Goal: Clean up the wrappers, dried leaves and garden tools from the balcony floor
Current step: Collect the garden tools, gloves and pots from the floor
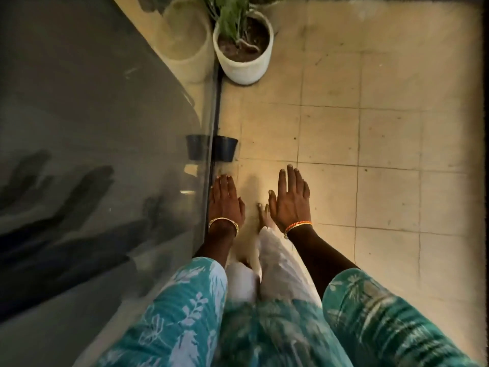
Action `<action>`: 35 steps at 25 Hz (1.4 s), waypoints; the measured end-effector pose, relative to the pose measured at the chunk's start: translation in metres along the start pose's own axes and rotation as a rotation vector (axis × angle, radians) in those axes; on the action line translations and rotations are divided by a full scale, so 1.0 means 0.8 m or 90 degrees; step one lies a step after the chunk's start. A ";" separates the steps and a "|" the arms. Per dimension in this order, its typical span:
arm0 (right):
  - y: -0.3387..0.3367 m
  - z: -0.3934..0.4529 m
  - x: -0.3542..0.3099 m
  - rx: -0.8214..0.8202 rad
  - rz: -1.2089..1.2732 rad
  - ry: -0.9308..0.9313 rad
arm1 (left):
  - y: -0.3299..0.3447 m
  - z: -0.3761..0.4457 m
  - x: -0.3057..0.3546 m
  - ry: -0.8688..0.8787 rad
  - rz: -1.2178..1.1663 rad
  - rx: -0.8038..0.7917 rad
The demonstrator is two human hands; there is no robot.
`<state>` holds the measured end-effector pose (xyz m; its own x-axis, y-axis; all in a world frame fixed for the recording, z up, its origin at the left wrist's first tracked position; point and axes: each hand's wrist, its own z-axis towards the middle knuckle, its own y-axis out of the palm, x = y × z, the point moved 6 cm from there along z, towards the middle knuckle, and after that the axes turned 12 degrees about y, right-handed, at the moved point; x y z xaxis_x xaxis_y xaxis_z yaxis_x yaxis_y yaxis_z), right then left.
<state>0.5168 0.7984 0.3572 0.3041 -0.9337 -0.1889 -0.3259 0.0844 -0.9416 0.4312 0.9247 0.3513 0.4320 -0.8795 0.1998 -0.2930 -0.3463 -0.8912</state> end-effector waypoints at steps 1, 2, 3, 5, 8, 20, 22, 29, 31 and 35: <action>0.010 0.033 -0.007 -0.011 -0.002 -0.004 | 0.005 0.032 -0.010 -0.008 -0.008 -0.016; 0.022 0.063 -0.015 -0.013 0.003 -0.010 | 0.011 0.062 -0.021 -0.015 -0.017 -0.020; 0.040 0.097 -0.025 -0.013 0.009 -0.019 | 0.020 0.097 -0.034 -0.022 -0.027 -0.005; 0.082 0.153 -0.039 -0.009 0.026 -0.021 | 0.045 0.158 -0.063 -0.051 -0.044 0.015; 0.181 0.247 -0.055 -0.010 0.070 -0.008 | 0.119 0.266 -0.114 -0.077 -0.082 -0.029; 0.503 0.441 -0.116 -0.289 0.336 0.196 | 0.314 0.489 -0.266 -0.164 -0.149 -0.015; 0.517 0.445 -0.124 -0.337 0.474 0.320 | 0.318 0.495 -0.279 -0.200 -0.197 -0.037; 0.501 0.398 -0.090 -0.314 0.552 0.564 | 0.286 0.455 -0.257 -0.237 -0.299 0.092; 0.458 0.366 -0.073 -0.270 0.558 0.594 | 0.265 0.428 -0.241 -0.260 -0.344 0.113; 0.358 0.289 -0.032 -0.179 0.666 0.666 | 0.208 0.368 -0.197 -0.302 -0.413 0.083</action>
<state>0.6231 0.9271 0.0282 -0.8859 -0.3261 -0.3300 -0.1788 0.8964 -0.4057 0.5656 1.1021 0.0513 0.8055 -0.2754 0.5247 0.2286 -0.6725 -0.7039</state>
